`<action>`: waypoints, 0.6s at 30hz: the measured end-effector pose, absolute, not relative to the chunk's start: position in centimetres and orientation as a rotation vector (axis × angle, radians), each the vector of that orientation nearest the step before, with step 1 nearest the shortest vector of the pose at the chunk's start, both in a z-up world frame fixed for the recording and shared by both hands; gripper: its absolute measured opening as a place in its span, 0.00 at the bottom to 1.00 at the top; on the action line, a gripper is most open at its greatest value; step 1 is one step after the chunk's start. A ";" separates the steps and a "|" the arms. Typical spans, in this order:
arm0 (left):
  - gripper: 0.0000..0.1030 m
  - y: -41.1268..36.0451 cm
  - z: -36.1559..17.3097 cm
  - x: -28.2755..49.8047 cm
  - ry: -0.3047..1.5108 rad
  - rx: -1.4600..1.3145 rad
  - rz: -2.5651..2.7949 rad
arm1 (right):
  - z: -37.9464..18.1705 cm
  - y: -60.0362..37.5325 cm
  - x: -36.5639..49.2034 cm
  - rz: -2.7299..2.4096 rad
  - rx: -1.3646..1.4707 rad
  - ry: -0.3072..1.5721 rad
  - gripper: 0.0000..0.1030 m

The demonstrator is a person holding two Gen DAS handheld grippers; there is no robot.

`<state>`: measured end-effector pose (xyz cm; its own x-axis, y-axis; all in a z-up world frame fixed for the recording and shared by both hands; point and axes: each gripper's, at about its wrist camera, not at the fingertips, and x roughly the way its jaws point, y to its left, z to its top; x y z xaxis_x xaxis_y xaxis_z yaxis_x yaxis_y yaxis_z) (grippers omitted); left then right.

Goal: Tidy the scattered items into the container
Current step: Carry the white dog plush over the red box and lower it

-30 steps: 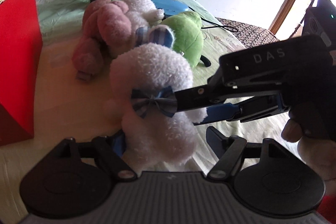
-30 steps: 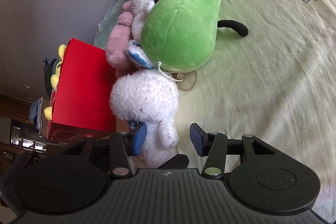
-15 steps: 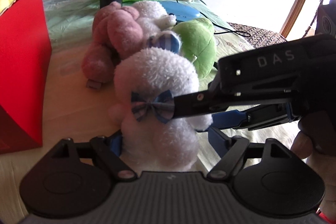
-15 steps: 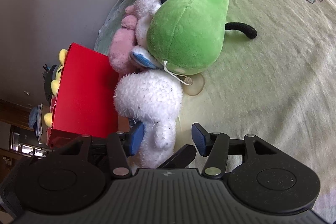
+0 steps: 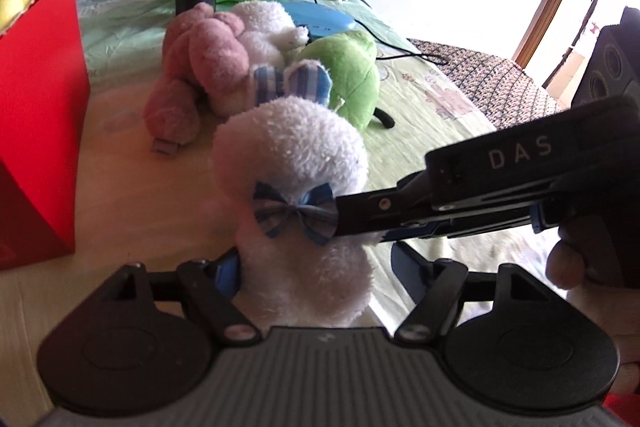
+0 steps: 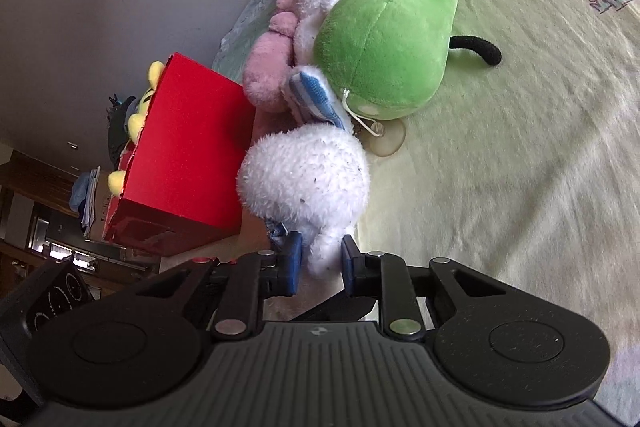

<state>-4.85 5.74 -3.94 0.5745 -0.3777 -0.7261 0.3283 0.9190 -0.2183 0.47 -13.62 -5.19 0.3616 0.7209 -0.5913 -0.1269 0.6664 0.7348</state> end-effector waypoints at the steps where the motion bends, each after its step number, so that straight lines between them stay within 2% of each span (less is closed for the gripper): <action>1: 0.72 6.0 -3.6 -5.2 0.855 -0.068 -0.416 | -5.0 -13.5 0.2 0.609 0.656 1.054 0.22; 10: 0.72 9.0 0.9 -6.7 0.736 -0.077 -0.464 | -0.8 -11.1 -1.6 0.645 0.644 0.872 0.22; 18: 0.72 15.7 5.9 -8.3 0.589 -0.061 -0.523 | 4.4 -6.2 -3.7 0.631 0.664 0.674 0.22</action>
